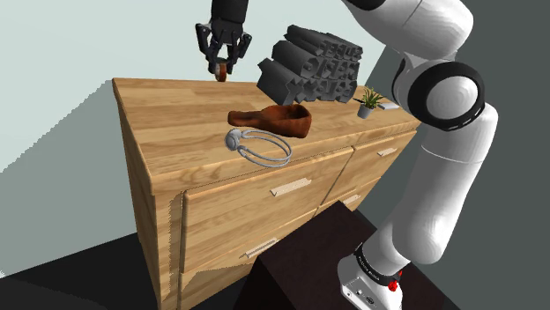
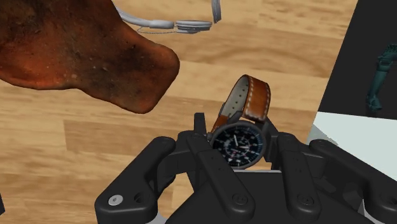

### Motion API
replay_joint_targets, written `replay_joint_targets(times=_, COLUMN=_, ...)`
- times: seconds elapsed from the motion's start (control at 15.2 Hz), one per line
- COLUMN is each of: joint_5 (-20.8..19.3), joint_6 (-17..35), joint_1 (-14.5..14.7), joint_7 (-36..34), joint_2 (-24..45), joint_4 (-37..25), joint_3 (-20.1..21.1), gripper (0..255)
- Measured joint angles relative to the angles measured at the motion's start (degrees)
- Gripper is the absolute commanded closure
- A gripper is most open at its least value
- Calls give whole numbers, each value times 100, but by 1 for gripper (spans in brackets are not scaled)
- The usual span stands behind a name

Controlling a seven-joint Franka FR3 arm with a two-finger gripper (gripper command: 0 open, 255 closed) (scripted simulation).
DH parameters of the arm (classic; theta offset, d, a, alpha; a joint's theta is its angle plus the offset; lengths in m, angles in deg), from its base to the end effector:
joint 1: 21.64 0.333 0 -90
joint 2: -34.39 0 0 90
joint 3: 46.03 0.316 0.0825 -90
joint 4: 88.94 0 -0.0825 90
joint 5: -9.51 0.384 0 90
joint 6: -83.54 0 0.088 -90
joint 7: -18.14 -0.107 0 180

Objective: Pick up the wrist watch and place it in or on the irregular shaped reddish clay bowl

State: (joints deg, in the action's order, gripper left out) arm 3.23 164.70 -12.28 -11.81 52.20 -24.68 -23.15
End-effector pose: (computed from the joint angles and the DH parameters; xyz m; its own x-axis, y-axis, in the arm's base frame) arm 0.5591 0.2800 0.6463 1.0000 0.0051 -0.0003 0.0051 -0.9999 -0.0126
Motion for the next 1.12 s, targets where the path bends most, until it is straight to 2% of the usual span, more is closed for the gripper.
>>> replay_joint_targets(times=0.33, joint_5=412, joint_6=377, joint_1=-604, joint_7=625, joint_2=-1006, joint_4=1316, joint_3=-189, gripper=255)
replay_joint_targets(times=0.4, joint_5=448, joint_6=325, joint_1=-675, joint_7=735, joint_2=-1094, joint_4=1342, joint_3=-232, gripper=255)
replay_joint_targets(times=0.53, joint_5=596, joint_6=434, joint_1=-888, joint_7=1055, joint_2=-1488, joint_4=1825, joint_3=-370, gripper=255)
replay_joint_targets(times=0.92, joint_5=837, joint_6=547, joint_1=-1337, joint_7=1958, joint_2=-2359, joint_4=2788, joint_3=-842, gripper=255)
replay_joint_targets(times=1.12, joint_5=878, joint_6=768, joint_1=-1412, joint_7=2164, joint_2=-2567, joint_4=3216, joint_3=-953, gripper=255)
